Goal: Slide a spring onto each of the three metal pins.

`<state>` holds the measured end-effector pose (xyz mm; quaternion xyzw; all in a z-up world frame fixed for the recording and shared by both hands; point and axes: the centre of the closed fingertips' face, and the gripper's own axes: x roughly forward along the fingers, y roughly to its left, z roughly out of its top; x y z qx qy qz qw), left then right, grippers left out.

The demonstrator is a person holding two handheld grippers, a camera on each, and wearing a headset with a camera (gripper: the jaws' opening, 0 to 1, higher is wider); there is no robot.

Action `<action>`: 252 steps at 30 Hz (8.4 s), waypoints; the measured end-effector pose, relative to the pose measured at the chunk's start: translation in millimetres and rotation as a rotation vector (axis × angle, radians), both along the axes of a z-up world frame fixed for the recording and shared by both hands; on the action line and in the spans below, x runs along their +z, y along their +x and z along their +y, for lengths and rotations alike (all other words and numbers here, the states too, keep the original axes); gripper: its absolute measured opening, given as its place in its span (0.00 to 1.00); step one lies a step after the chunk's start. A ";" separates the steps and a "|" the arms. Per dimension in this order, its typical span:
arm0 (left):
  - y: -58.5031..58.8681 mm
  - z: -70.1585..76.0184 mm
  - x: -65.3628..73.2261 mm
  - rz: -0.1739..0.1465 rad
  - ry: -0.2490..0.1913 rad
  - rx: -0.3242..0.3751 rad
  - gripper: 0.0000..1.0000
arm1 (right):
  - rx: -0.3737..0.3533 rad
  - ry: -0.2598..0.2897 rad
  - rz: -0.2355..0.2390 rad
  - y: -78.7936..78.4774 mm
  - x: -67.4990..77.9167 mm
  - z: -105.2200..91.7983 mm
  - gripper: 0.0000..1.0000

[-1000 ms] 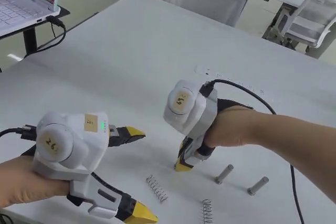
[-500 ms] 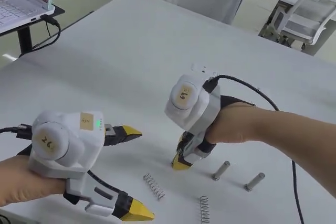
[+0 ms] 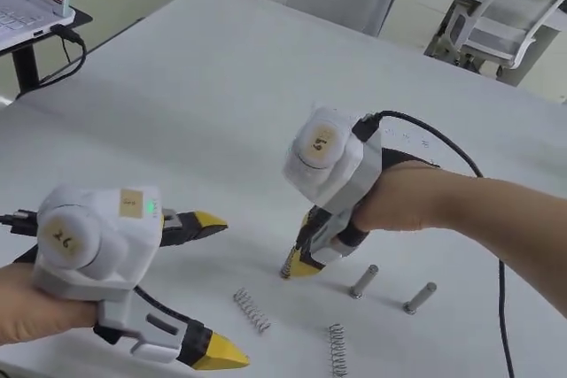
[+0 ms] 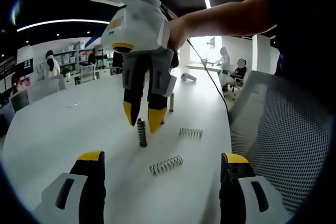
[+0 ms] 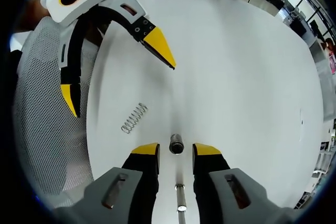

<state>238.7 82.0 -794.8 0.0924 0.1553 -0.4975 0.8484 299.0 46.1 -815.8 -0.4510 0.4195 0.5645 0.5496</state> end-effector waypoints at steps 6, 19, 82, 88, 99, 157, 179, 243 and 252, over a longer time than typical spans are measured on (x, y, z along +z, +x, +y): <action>0.1 1.1 -1.3 0.004 0.003 -0.001 0.88 | -0.016 0.026 -0.007 -1.5 10.1 -3.1 0.23; -2.4 -1.9 1.1 0.003 0.006 -0.015 0.87 | -0.049 0.075 -0.009 -17.1 29.4 -7.8 0.24; -6.9 1.2 0.8 0.007 -0.007 -0.013 0.82 | -0.297 0.050 0.062 -67.0 -39.8 15.9 0.12; -7.4 2.4 0.4 0.008 -0.004 -0.013 0.81 | -0.259 0.044 0.034 -66.5 -40.0 14.5 0.09; -10.0 -0.9 1.8 0.010 0.013 -0.029 0.79 | -0.216 0.063 0.021 -67.6 -29.6 7.0 0.08; -22.1 -58.3 65.0 -0.012 -0.095 -0.223 0.10 | 0.128 0.146 0.009 -90.8 67.3 -28.3 0.08; -32.5 -65.5 60.3 0.018 -0.071 -0.281 0.02 | 0.166 0.176 0.014 -97.8 67.9 -34.5 0.08; -26.8 -69.8 75.2 -0.017 -0.133 -0.272 0.03 | 0.140 0.193 0.024 -95.5 99.6 -15.4 0.08; -25.3 -72.2 77.3 -0.030 -0.147 -0.269 0.03 | 0.159 0.149 0.015 -95.1 103.6 -12.4 0.08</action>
